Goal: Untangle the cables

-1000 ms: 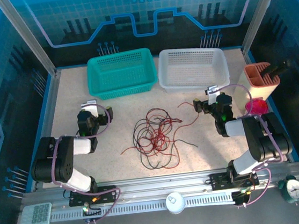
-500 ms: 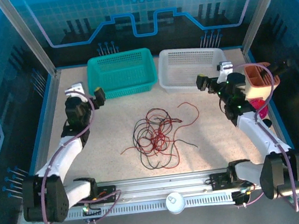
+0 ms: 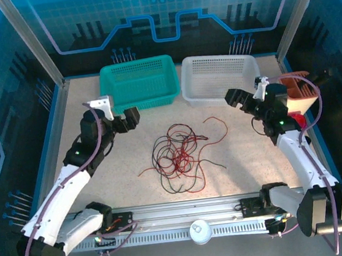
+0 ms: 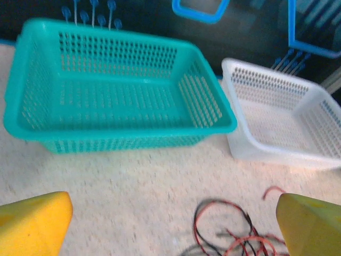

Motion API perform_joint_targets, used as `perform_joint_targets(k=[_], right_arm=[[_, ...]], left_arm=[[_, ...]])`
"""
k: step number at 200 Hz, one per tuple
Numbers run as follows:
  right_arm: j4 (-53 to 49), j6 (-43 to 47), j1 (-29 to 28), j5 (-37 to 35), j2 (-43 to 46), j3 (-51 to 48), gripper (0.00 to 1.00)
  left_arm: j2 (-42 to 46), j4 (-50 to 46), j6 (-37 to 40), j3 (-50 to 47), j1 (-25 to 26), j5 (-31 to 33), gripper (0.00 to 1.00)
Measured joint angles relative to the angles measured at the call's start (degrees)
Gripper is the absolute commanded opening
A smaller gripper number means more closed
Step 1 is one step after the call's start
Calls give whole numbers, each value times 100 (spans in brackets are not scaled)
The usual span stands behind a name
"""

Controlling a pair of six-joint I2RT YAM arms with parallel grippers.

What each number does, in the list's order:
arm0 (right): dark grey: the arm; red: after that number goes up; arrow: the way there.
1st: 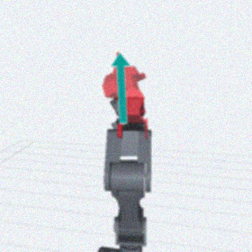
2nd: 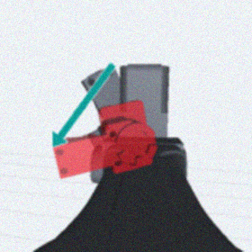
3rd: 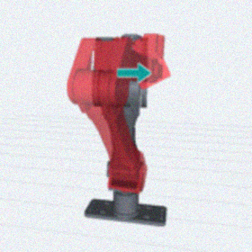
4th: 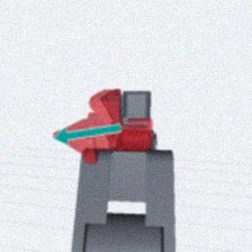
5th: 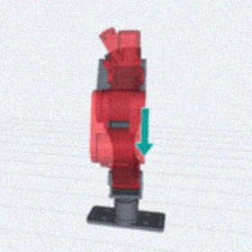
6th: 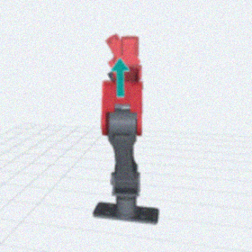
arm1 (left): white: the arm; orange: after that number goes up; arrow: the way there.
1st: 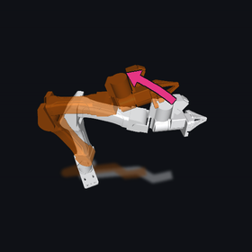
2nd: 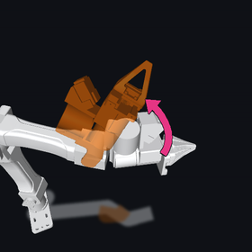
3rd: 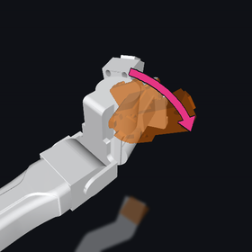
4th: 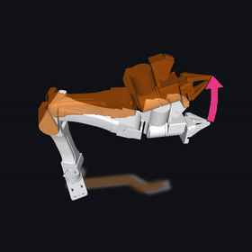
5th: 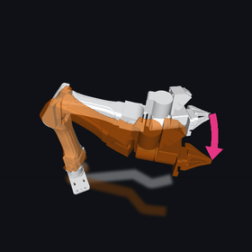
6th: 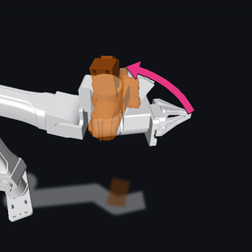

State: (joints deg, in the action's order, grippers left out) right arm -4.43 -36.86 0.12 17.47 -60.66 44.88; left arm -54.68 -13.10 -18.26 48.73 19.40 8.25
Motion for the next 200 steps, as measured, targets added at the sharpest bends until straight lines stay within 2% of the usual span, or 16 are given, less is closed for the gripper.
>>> perform_joint_targets(k=[15, 33, 58, 81, 105, 124, 142, 169, 200], right_arm=[[-310, -22, -170, 48, 2, 28, 97], [-726, 39, -688, -101, 48, 46, 93], [-1386, 306, -1803, -431, 103, 120, 88], [-1838, 492, -2785, -761, -17, 289, 78], [-2055, 710, -3851, -1054, -461, 463, 72], [-2181, 905, -4481, -1154, -1005, 723, 64], [-2240, 979, -4736, -1220, -1495, 992, 61], [-2277, 992, -4778, -1410, -1843, 1213, 61], [-2350, 881, -4385, -1659, -1847, 1335, 55]], left_arm=[[-2, -367, -173, -2, 225, 0, 99], [-2, -719, -450, -9, 431, 4, 99], [11, -962, -1047, -186, 540, 4, 99], [190, -1110, -1784, -629, 560, -28, 99], [507, -1283, -2490, -992, 575, -57, 99], [678, -1349, -2865, -1040, 575, -57, 98], [693, -1342, -3036, -1038, 579, -57, 99], [511, -1344, -3032, -1008, 586, -66, 99], [175, -1360, -2804, -787, 586, -247, 99]])
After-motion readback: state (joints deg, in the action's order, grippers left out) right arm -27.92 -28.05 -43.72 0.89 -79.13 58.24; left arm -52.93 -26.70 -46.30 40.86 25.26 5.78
